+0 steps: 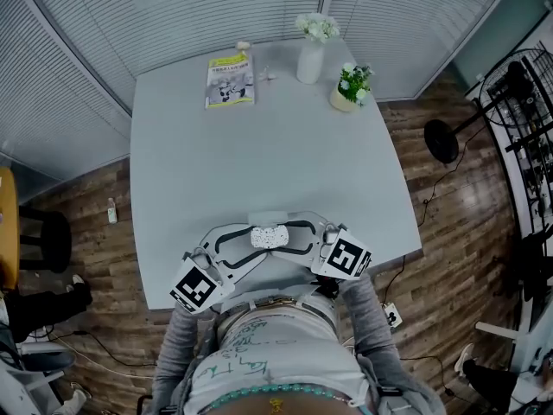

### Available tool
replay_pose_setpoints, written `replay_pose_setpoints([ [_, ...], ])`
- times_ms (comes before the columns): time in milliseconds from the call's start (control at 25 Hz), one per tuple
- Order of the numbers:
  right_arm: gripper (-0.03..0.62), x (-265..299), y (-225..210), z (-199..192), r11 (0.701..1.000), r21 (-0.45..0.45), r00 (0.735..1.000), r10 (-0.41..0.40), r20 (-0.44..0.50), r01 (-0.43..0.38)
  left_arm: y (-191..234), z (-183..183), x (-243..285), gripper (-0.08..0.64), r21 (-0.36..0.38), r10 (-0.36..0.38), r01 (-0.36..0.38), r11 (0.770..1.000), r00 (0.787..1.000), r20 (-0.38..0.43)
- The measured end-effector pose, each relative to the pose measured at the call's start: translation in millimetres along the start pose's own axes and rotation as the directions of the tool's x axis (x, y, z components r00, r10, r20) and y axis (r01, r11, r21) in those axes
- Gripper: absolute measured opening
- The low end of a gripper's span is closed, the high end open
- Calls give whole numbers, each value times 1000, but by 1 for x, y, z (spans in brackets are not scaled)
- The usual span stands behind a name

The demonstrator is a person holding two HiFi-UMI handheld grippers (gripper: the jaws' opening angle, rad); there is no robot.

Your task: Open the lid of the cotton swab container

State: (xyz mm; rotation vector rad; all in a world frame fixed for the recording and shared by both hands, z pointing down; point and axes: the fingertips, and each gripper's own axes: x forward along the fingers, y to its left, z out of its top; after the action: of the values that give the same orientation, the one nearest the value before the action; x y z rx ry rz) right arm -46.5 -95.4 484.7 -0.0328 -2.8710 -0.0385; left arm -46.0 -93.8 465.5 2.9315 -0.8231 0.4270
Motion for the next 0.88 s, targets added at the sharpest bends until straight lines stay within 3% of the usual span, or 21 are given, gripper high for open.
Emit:
replay_pose_setpoints([
  [880, 218, 0, -2, -1, 1000, -13, 1000, 10, -7, -10, 2, -1, 2, 199, 12, -2, 3, 1000, 1000, -18],
])
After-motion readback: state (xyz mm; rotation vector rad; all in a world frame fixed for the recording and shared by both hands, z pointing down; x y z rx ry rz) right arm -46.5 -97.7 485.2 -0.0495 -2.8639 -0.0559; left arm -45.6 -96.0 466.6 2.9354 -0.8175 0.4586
